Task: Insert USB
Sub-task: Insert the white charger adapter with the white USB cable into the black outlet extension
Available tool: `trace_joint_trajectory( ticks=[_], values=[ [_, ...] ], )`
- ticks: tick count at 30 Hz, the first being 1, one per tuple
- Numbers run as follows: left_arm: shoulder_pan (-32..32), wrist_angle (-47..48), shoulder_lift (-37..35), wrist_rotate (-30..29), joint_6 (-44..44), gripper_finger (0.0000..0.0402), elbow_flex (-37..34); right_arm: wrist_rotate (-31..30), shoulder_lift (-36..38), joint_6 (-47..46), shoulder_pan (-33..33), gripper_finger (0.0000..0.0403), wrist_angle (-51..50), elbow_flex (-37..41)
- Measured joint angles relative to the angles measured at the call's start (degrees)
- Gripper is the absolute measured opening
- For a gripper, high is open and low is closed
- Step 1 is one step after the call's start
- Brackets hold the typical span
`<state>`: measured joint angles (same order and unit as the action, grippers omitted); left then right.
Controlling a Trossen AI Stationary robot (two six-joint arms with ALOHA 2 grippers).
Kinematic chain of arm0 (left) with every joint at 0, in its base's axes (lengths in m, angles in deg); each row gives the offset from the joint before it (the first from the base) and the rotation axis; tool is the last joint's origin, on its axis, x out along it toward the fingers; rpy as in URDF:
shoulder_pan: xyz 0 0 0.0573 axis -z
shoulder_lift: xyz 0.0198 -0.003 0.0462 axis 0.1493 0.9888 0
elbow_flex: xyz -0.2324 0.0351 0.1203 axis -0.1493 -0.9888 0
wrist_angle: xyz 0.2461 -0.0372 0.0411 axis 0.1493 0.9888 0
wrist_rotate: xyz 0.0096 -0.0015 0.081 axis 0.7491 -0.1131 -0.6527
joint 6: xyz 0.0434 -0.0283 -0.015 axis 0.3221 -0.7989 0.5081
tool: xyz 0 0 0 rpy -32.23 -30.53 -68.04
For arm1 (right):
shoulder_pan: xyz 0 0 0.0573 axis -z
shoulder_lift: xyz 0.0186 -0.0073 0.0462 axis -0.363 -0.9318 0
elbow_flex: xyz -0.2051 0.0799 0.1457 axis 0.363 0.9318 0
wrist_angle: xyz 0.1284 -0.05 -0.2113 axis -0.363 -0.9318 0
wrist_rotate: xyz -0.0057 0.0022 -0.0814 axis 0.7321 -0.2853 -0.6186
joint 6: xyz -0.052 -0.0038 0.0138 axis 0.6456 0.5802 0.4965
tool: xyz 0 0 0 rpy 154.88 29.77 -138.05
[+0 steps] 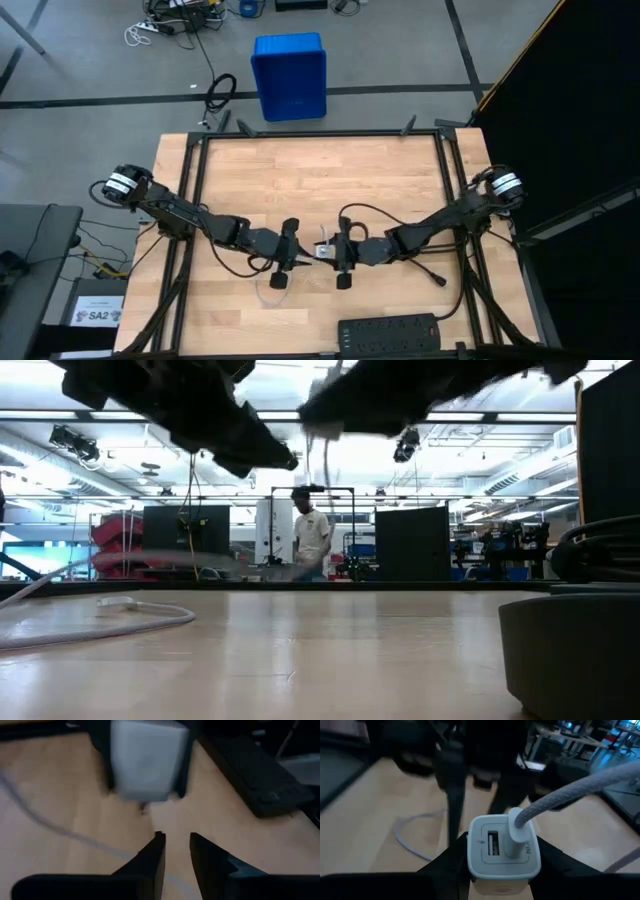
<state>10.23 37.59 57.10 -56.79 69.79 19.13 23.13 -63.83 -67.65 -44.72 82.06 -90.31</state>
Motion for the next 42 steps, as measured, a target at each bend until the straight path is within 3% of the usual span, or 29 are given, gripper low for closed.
trace_joint_trajectory(
  ticks=[6, 10, 17, 21, 25, 31, 42],
  values=[
    [0.38, -0.98, -0.32, -1.43, 0.25, 0.0088, 0.18, 0.07, 7.91, -6.09, -6.98, 0.0115, -10.15, 0.08],
    [0.53, -2.41, -0.59, -1.78, 0.86, 0.0088, 0.25, 0.31, 9.48, -12.56, -12.3, 0.0115, -14.57, 0.35],
    [0.77, -3.77, -0.56, -1.66, 1.17, 0.0088, 0.25, -1.68, 8.41, -23.52, -19.81, 0.0115, -14.63, 2.4],
    [0.8, -3.9, -0.44, -1.64, 1.06, 0.0088, 0.27, -5.64, 8.47, -32.96, -22.49, 0.0115, -13.77, 5.65],
    [0.8, -3.79, -0.35, -1.76, 1.06, 0.0088, 0.27, -5.7, 7.44, -39.28, -24.09, 0.0115, -12.84, 7.3],
    [0.8, -3.75, -0.35, -3.88, 1.0, 0.0088, 0.29, 0.97, -0.55, -38.95, -25.03, 0.0115, -8.3, 5.41],
    [0.8, -3.67, 0.73, -4.72, -1.36, 0.0088, 0.05, -2.18, -4.66, -39.7, -28.69, 0.0115, -18.65, -1.45]
  ],
)
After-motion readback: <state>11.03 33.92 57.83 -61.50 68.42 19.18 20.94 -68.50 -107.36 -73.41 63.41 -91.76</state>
